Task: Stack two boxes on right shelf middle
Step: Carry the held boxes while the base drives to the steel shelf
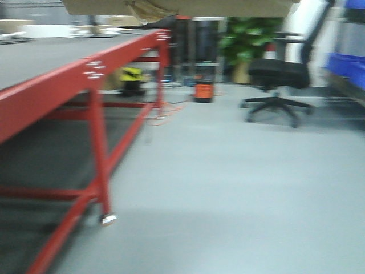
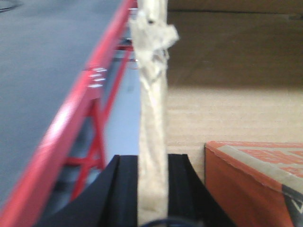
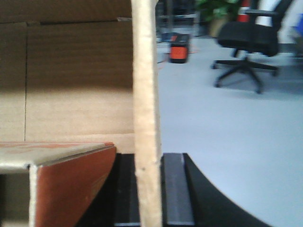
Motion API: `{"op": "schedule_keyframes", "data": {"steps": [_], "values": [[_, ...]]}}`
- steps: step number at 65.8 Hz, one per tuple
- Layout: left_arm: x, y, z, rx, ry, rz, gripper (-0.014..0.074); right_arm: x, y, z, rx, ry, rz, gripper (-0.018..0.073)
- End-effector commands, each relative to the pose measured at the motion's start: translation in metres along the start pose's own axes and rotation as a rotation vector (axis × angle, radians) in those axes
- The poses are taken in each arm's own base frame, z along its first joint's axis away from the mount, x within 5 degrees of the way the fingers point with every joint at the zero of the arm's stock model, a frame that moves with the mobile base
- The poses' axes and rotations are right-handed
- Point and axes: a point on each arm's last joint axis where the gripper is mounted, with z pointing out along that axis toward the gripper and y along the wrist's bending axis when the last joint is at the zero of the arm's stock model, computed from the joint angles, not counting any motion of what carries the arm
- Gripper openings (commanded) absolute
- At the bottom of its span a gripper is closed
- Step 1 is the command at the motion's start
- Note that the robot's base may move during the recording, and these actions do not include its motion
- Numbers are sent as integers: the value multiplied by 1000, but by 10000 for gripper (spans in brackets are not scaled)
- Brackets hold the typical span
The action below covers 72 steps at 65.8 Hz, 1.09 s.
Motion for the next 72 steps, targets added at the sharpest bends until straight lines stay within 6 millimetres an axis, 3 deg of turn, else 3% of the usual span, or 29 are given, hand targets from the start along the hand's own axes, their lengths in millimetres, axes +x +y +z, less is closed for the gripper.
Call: {"op": "schedule_keyframes", "data": {"steps": [1, 72], "values": [[-9, 10, -6, -50, -55, 19, -111, -11, -6, -8, 18, -65, -32, -162], [-9, 10, -6, -49, -57, 19, -111, -11, -6, -8, 18, -65, -32, -162]]}}
